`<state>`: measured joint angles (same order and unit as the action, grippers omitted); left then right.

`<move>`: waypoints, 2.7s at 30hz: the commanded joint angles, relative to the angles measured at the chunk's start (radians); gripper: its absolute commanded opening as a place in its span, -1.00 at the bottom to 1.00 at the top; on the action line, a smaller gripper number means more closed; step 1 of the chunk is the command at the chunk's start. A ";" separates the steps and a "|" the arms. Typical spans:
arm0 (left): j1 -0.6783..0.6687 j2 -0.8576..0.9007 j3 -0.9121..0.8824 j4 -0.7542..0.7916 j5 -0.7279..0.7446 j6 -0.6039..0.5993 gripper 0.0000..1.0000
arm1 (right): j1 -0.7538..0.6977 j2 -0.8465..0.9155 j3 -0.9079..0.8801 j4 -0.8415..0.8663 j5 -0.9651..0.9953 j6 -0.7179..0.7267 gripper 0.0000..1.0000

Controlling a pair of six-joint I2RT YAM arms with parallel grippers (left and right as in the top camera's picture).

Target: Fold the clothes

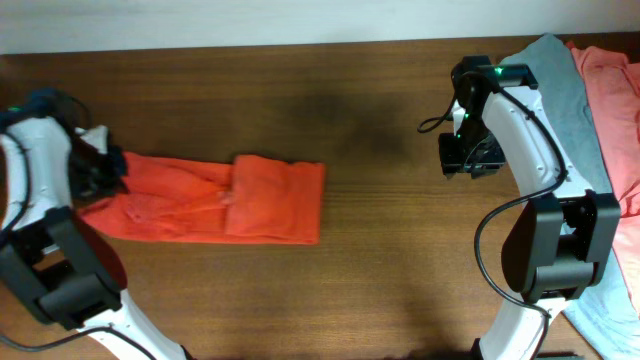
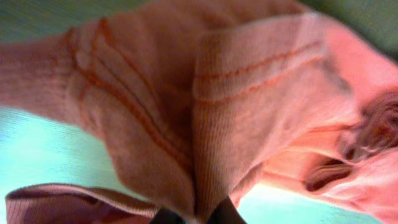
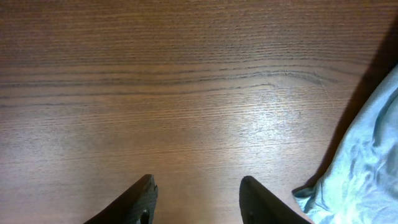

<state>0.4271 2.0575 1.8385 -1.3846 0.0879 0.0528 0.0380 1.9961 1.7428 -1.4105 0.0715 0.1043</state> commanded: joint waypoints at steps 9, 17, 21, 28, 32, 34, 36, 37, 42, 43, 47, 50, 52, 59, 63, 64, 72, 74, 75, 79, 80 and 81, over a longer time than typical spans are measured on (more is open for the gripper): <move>-0.168 0.003 0.225 -0.183 0.050 0.007 -0.99 | 0.001 -0.013 0.011 -0.011 0.019 0.001 -0.04; -0.396 0.003 0.225 -0.175 0.045 -0.063 -0.99 | 0.001 -0.013 0.011 -0.015 0.019 0.001 -0.04; -0.496 0.003 0.225 -0.177 -0.049 -0.111 -0.99 | 0.001 -0.013 0.011 -0.015 0.019 0.001 -0.03; -0.594 0.003 0.225 -0.176 -0.112 -0.127 -0.95 | 0.001 -0.013 0.011 -0.016 0.019 0.001 -0.04; -0.618 0.003 0.225 -0.176 -0.111 -0.152 -0.95 | 0.001 -0.013 0.011 -0.016 0.019 0.001 -0.04; -0.629 0.003 0.225 -0.177 -0.111 -0.161 -0.94 | 0.001 -0.013 0.011 -0.016 0.019 0.001 -0.03; -0.640 0.003 0.225 -0.176 -0.111 -0.161 -0.91 | 0.001 -0.013 0.011 -0.017 0.019 0.001 -0.04; -0.644 0.003 0.225 -0.176 -0.111 -0.161 -0.88 | 0.001 -0.013 0.011 -0.018 0.019 0.001 -0.04; -0.673 0.003 0.225 -0.177 -0.105 -0.162 -0.78 | 0.001 -0.013 0.011 -0.019 0.019 0.001 -0.04; -0.681 0.003 0.225 -0.176 -0.091 -0.161 -0.77 | 0.001 -0.013 0.011 -0.019 0.019 0.001 -0.03; -0.717 0.003 0.225 -0.172 -0.030 -0.161 -0.55 | 0.001 -0.013 0.011 -0.018 0.019 0.001 -0.03; -0.747 0.003 0.225 -0.173 -0.032 -0.161 -0.21 | 0.001 -0.013 0.011 -0.019 0.019 0.001 -0.04; -0.760 0.003 0.225 -0.173 -0.032 -0.151 -0.20 | 0.001 -0.013 0.011 -0.019 0.019 0.001 -0.03; -0.758 0.003 0.225 -0.185 -0.100 -0.146 -0.18 | 0.001 -0.013 0.011 -0.018 0.019 0.001 -0.03; -0.745 0.003 0.225 -0.197 -0.223 -0.146 -0.18 | 0.001 -0.013 0.011 -0.018 0.006 -0.009 -0.03; -0.737 0.003 0.225 -0.197 -0.236 -0.147 -0.18 | 0.001 -0.013 0.011 -0.018 -0.033 -0.040 -0.03; -0.574 0.003 0.225 -0.133 -0.250 -0.201 -0.13 | 0.063 -0.013 0.011 -0.018 -0.549 -0.342 -0.03; -0.524 0.005 0.225 -0.108 -0.208 -0.217 -0.12 | 0.111 -0.013 0.011 -0.010 -0.578 -0.359 -0.03; -0.498 0.005 0.224 -0.097 -0.171 -0.217 -0.12 | 0.139 -0.013 0.011 -0.005 -0.581 -0.359 -0.03; -0.438 0.007 0.203 -0.062 -0.110 -0.216 -0.15 | 0.268 -0.013 0.011 0.076 -0.637 -0.327 -0.03; -0.430 0.007 0.192 -0.052 -0.110 -0.203 -0.15 | 0.298 -0.013 0.011 0.113 -0.653 -0.287 -0.03; -0.423 0.007 0.178 -0.040 -0.110 -0.192 -0.15 | 0.328 -0.013 0.011 0.158 -0.664 -0.233 -0.03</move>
<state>-0.0010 2.0571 2.0422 -1.4414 -0.0689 -0.1436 0.2928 1.9961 1.7428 -1.3010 -0.4885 -0.1955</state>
